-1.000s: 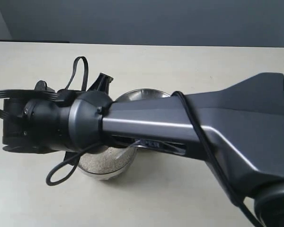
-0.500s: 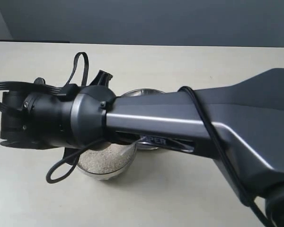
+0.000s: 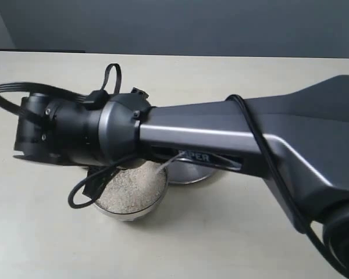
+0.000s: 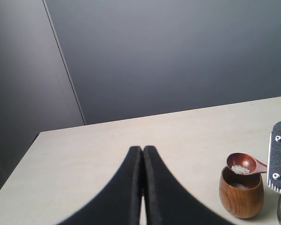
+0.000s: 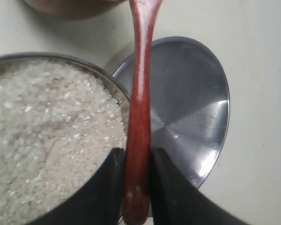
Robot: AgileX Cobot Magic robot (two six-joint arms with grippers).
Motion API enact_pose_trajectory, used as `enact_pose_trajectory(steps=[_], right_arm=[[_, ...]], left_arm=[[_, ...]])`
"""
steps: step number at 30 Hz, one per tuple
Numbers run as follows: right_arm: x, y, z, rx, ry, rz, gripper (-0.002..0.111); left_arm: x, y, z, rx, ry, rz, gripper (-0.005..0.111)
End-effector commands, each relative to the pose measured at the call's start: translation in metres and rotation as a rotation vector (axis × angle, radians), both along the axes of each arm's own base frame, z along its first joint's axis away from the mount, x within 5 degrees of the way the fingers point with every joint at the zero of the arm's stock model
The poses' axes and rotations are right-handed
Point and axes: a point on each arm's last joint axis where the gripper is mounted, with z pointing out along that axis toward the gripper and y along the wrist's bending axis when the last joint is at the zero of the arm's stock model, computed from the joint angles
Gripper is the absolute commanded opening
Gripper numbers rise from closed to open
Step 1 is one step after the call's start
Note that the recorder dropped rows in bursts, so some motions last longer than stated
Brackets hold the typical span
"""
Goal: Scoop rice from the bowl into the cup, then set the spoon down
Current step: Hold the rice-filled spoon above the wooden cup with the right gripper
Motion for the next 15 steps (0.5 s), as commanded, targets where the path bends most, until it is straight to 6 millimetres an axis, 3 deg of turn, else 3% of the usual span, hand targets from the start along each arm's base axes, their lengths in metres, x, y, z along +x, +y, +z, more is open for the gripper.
enact_pose_trajectory(steps=[1,15], right_arm=[[0.0077,-0.0048,0.0079,0.01,-0.024,-0.019,-0.001],[0.007,-0.0028,0.0104,-0.012,-0.07,0.012,-0.001]], left_arm=[[-0.0007,0.0,0.0021,0.0,-0.014,0.003,0.0],[-0.0007,0.0,0.0021,0.0,-0.014,0.003,0.0]])
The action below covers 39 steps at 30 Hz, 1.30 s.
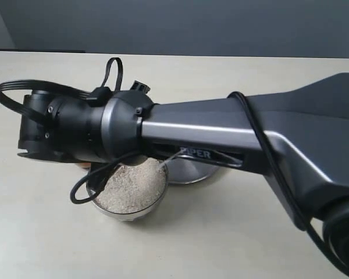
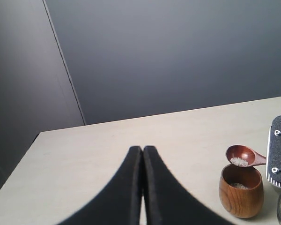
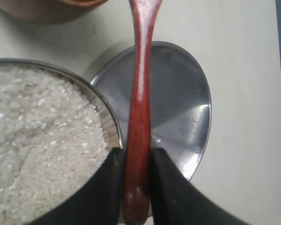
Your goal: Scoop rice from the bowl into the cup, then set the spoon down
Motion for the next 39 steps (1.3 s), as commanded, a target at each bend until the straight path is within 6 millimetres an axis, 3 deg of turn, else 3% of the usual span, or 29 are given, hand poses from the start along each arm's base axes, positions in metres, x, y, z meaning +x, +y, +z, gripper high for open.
enact_pose_trajectory(steps=[1,11,23,28,31,39], right_arm=[[0.001,-0.001,0.008,0.003,-0.03,0.005,-0.001],[0.003,-0.001,0.01,0.057,-0.087,-0.066,-0.001],[0.002,-0.006,0.042,0.127,-0.154,-0.072,-0.001],[-0.001,-0.007,0.046,0.147,-0.134,-0.083,-0.001],[-0.002,-0.01,0.039,0.118,-0.121,-0.077,-0.001],[-0.013,-0.033,-0.005,-0.023,-0.065,-0.104,-0.001]], left_arm=[[-0.001,0.0,0.002,0.0,-0.014,0.003,0.0],[-0.001,0.0,0.002,0.0,-0.014,0.003,0.0],[-0.001,0.0,0.002,0.0,-0.014,0.003,0.0],[-0.001,0.0,0.002,0.0,-0.014,0.003,0.0],[-0.001,0.0,0.002,0.0,-0.014,0.003,0.0],[-0.001,0.0,0.002,0.0,-0.014,0.003,0.0]])
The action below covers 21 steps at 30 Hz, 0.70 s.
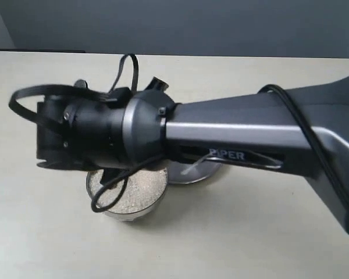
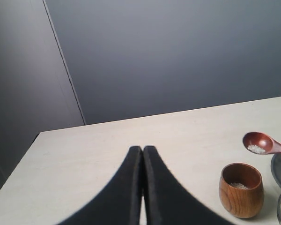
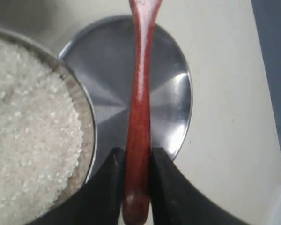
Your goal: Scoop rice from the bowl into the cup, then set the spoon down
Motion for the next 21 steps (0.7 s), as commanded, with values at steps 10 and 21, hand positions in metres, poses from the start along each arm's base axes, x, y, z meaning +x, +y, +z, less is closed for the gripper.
enact_pose_trajectory(steps=[10,21], right_arm=[[-0.009,-0.011,-0.01,-0.003,0.038,-0.041,-0.001],[-0.018,-0.001,-0.01,0.028,0.024,0.019,-0.001]], left_arm=[[-0.001,0.0,0.002,0.0,-0.014,0.003,0.0],[-0.001,0.0,0.002,0.0,-0.014,0.003,0.0]])
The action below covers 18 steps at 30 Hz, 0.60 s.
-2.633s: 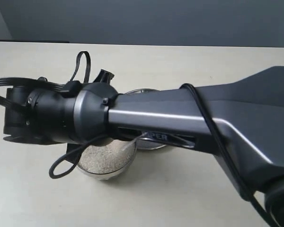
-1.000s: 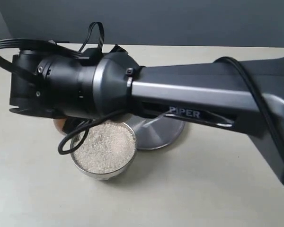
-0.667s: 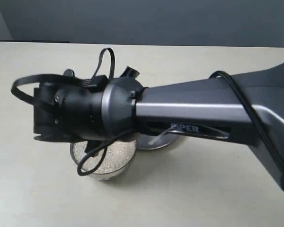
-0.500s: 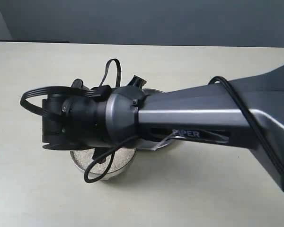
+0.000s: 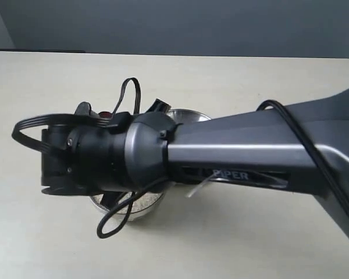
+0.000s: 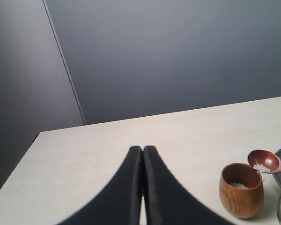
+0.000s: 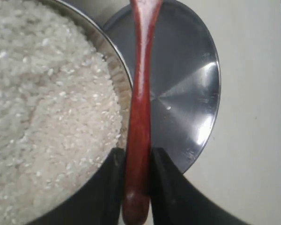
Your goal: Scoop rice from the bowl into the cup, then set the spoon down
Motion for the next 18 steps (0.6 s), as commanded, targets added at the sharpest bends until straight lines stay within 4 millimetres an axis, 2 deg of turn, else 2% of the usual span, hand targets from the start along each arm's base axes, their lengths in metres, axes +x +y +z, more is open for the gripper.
enact_pose_trajectory(steps=[1,6,14,18], right_arm=[[0.001,0.0,0.005,0.011,-0.02,0.012,-0.001],[0.001,0.001,0.007,0.018,-0.024,0.015,-0.001],[0.007,0.016,0.035,0.124,-0.062,0.007,-0.001],[0.006,0.018,0.035,0.135,-0.046,0.005,-0.001]], left_arm=[[-0.001,0.0,0.002,0.0,-0.014,0.003,0.0],[-0.001,0.0,0.002,0.0,-0.014,0.003,0.0],[-0.001,0.0,0.002,0.0,-0.014,0.003,0.0],[-0.001,0.0,0.002,0.0,-0.014,0.003,0.0]])
